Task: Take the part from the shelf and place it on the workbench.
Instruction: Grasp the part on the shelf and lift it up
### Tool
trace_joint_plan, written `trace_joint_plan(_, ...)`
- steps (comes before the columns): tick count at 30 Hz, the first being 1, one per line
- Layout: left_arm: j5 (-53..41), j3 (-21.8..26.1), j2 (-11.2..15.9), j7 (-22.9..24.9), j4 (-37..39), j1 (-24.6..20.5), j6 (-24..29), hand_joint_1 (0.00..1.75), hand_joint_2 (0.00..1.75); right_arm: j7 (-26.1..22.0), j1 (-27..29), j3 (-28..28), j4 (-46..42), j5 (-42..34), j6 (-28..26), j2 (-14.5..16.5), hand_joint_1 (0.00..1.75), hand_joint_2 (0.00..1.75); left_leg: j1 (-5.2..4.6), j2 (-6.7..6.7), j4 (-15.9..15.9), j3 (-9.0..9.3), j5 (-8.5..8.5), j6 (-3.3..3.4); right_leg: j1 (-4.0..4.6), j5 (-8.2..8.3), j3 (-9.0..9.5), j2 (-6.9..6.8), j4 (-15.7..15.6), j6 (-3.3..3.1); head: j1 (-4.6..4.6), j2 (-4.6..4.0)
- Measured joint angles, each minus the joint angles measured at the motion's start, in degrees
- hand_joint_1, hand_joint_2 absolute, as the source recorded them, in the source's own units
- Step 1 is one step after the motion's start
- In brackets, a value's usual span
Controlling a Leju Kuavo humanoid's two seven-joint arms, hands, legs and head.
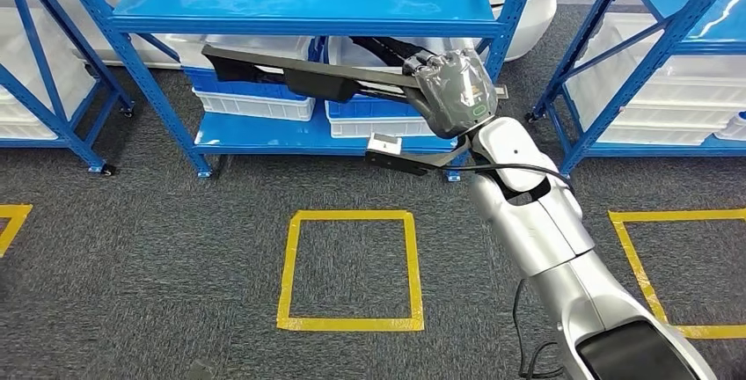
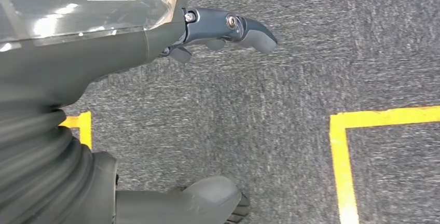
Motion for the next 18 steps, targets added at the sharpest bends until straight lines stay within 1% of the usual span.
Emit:
trace_joint_plan(1,0.0,0.0,0.0,0.0,0.0,0.0,0.0,0.00,1.75,-0.2,-0.1,-0.1,0.0,0.0,0.2,0.1,1.75,1.75,-0.08,0.00,0.0,-0.52,0.61,-0.23,0.19,0.07,3.01,0.01,-4.6,-0.20,-0.03,0.00)
trace_joint_plan(2,0.0,0.0,0.0,-0.1,0.0,0.0,0.0,0.00,1.75,-0.3,-0.2,-0.3,0.0,-0.1,0.3,0.1,1.75,1.75,-0.13,0.02,-0.1,-0.87,1.28,-0.51,0.40,-0.10,5.12,0.04,-8.0,-0.54,-0.08,0.00)
trace_joint_plan(3,0.0,0.0,0.0,-0.1,0.0,0.0,0.0,0.00,1.75,-0.4,-0.3,-0.4,0.0,-0.1,0.4,0.2,1.75,1.75,-0.14,0.06,-0.3,-1.06,1.95,-0.81,0.62,-0.44,6.14,0.09,-10.1,-0.88,-0.10,0.00)
trace_joint_plan(4,0.0,0.0,0.0,-0.1,0.0,0.0,0.0,0.00,1.75,-0.4,-0.3,-0.5,0.0,-0.1,0.4,0.2,1.75,1.75,-0.14,0.05,-0.6,-1.21,2.66,-1.15,0.86,-0.43,6.34,0.14,-11.1,-1.22,-0.16,0.00)
trace_joint_plan(5,0.0,0.0,0.0,-0.1,0.0,0.1,0.0,0.00,1.75,-0.4,-0.4,-0.5,0.1,-0.2,0.4,0.2,1.75,1.75,-0.10,-0.05,-0.9,-1.37,3.21,-1.46,0.60,0.16,5.73,0.12,-11.0,-1.60,-0.15,0.00)
trace_joint_plan(6,0.0,0.0,0.1,-0.1,0.0,0.1,0.0,0.00,1.75,-0.4,-0.4,-0.5,0.1,-0.2,0.5,0.2,1.75,1.75,-0.05,-0.18,-0.8,-1.71,2.93,-1.80,0.36,0.78,5.26,0.09,-11.1,-2.02,-0.11,0.00)
trace_joint_plan(7,0.0,0.1,0.2,-0.1,0.0,0.2,0.0,0.00,1.75,-0.4,-0.5,-0.5,0.2,-0.2,0.5,0.3,1.75,1.75,-0.01,-0.31,-0.1,-2.18,1.53,-2.13,0.08,1.49,4.78,0.02,-11.2,-2.62,-0.15,0.00)
trace_joint_plan(8,0.0,0.1,0.2,-0.1,0.0,0.2,0.0,0.00,1.75,-0.4,-0.5,-0.5,0.2,-0.2,0.5,0.4,1.75,1.75,0.06,-0.39,2.0,-2.81,-1.35,-2.46,-0.20,2.34,4.07,-0.04,-11.3,-3.14,-0.23,0.00)
trace_joint_plan(9,0.0,0.1,0.2,-0.1,0.0,0.2,0.0,0.00,1.75,-0.4,-0.5,-0.5,0.3,-0.2,0.6,0.4,1.75,1.75,0.16,-0.40,5.1,-3.41,-4.92,-2.78,-0.12,3.12,3.35,-0.06,-11.2,-3.50,-0.34,0.00)
trace_joint_plan(10,0.0,0.1,0.2,-0.1,0.0,0.2,-0.1,0.00,1.75,-0.4,-0.5,-0.5,0.3,-0.2,0.6,0.5,1.75,1.75,0.23,-0.39,9.0,-3.92,-8.05,-3.05,-0.07,3.88,2.47,-0.08,-11.2,-3.77,-0.46,0.00)
trace_joint_plan(11,0.0,0.1,0.3,-0.2,0.0,0.2,-0.1,0.00,1.75,-0.4,-0.4,-0.5,0.3,-0.3,0.6,0.5,1.75,1.75,0.29,-0.39,12.9,-4.24,-9.92,-3.28,0.02,4.63,1.59,-0.08,-11.1,-3.81,-0.52,0.00)
trace_joint_plan(12,0.0,0.1,0.3,-0.2,0.0,0.2,-0.1,0.00,1.75,-0.5,-0.3,-0.5,0.3,-0.5,0.5,0.5,1.75,1.75,0.34,-0.39,15.7,-4.11,-9.85,-3.41,0.06,5.31,0.74,-0.08,-11.1,-3.77,-0.51,0.00)
trace_joint_plan(13,0.0,0.1,0.3,-0.2,0.0,0.2,-0.1,0.00,1.75,-0.5,-0.1,-0.6,0.3,-0.7,0.5,0.5,1.75,1.75,0.42,-0.39,17.0,-3.33,-8.52,-3.47,0.09,5.96,-0.14,-0.08,-10.9,-3.66,-0.53,0.00)
trace_joint_plan(14,0.0,0.1,0.3,-0.2,0.0,0.2,-0.1,0.00,1.75,-0.5,0.0,-0.6,0.3,-0.9,0.5,0.5,1.75,1.75,0.50,-0.40,16.5,-1.78,-6.76,-3.44,0.11,6.55,-0.98,-0.06,-10.8,-3.52,-0.52,0.00)
trace_joint_plan(15,-0.1,0.1,0.3,-0.2,0.0,0.2,-0.1,0.00,1.75,-0.5,0.1,-0.7,0.3,-1.2,0.5,0.5,1.75,1.75,0.56,-0.42,14.3,0.62,-5.49,-3.32,0.11,7.06,-1.71,-0.03,-10.6,-3.30,-0.54,0.00)
trace_joint_plan(16,-0.1,0.1,0.3,-0.2,0.0,0.2,-0.1,0.00,1.75,-0.5,0.1,-0.9,0.2,-1.3,0.4,0.4,1.75,1.75,0.54,-0.46,10.3,4.03,-5.74,-3.11,0.21,7.51,-2.31,0.00,-10.4,-3.04,-0.55,0.00)
trace_joint_plan(17,-0.1,0.1,0.3,-0.2,0.0,0.1,-0.1,0.00,1.75,-0.5,0.1,-1.1,0.1,-1.4,0.4,0.4,1.75,1.75,0.47,-0.54,5.8,7.34,-6.91,-2.79,0.29,7.91,-2.68,-0.01,-10.2,-2.70,-0.51,0.00)
trace_joint_plan(18,-0.1,0.1,0.3,-0.2,0.0,0.1,-0.1,0.00,1.75,-0.5,0.0,-1.2,-0.1,-1.3,0.4,0.3,1.75,1.75,0.31,-0.62,2.3,9.82,-8.15,-2.42,0.33,8.37,-2.87,-0.04,-10.2,-2.31,-0.47,0.00)
